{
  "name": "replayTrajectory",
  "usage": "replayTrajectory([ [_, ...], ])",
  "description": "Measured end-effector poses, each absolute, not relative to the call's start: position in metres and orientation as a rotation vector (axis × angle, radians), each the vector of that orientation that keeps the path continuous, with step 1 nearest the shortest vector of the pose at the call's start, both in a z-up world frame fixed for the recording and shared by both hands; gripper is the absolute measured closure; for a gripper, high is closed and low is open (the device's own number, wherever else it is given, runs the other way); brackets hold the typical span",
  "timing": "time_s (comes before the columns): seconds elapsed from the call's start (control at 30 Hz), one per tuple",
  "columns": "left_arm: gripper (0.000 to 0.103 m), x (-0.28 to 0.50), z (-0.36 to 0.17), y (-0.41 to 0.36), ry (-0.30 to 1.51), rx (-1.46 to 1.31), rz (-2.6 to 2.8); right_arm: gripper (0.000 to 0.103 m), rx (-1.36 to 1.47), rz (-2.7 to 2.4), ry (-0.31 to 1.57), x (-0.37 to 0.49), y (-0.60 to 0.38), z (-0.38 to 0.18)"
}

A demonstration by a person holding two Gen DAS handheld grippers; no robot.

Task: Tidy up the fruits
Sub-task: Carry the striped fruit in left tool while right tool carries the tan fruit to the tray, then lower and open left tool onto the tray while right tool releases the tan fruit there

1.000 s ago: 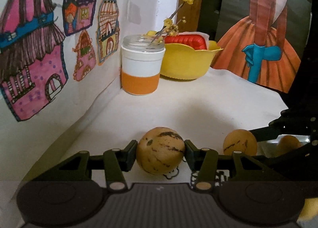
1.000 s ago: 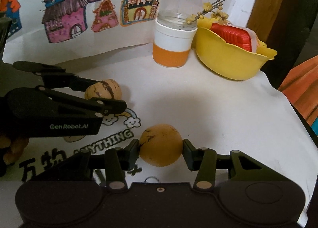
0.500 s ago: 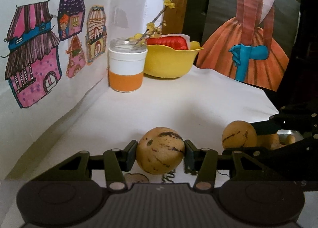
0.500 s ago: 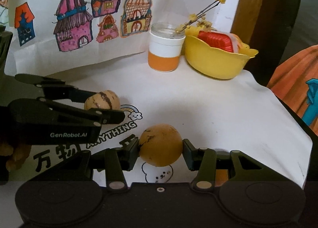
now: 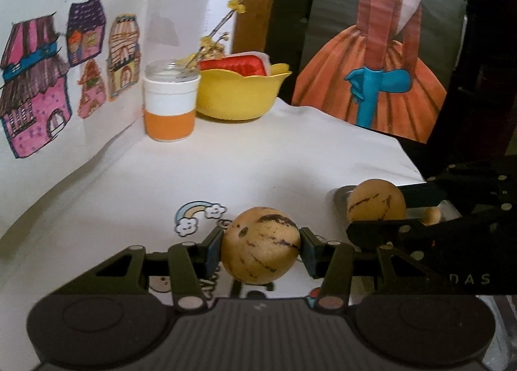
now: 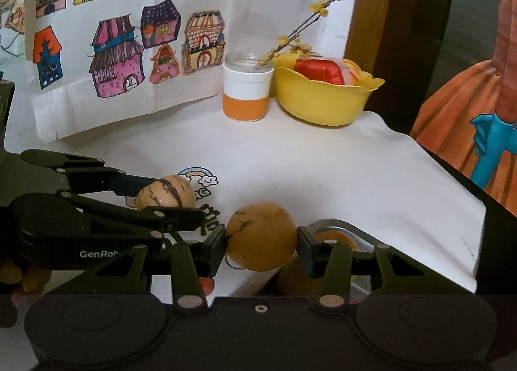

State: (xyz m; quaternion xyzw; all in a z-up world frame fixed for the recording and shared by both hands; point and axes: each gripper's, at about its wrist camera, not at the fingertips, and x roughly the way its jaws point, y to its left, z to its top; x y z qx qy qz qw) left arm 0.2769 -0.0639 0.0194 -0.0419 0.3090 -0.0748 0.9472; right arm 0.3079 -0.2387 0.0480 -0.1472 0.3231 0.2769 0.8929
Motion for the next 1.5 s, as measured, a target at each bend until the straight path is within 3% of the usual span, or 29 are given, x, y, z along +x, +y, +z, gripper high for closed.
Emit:
replayTrajectory([
  [1.5, 0.049, 0.219, 0.033, -0.151, 0.592, -0.012, -0.321, 0.054, -0.189, 0.422, 0.661, 0.24, -0.358, 0.047],
])
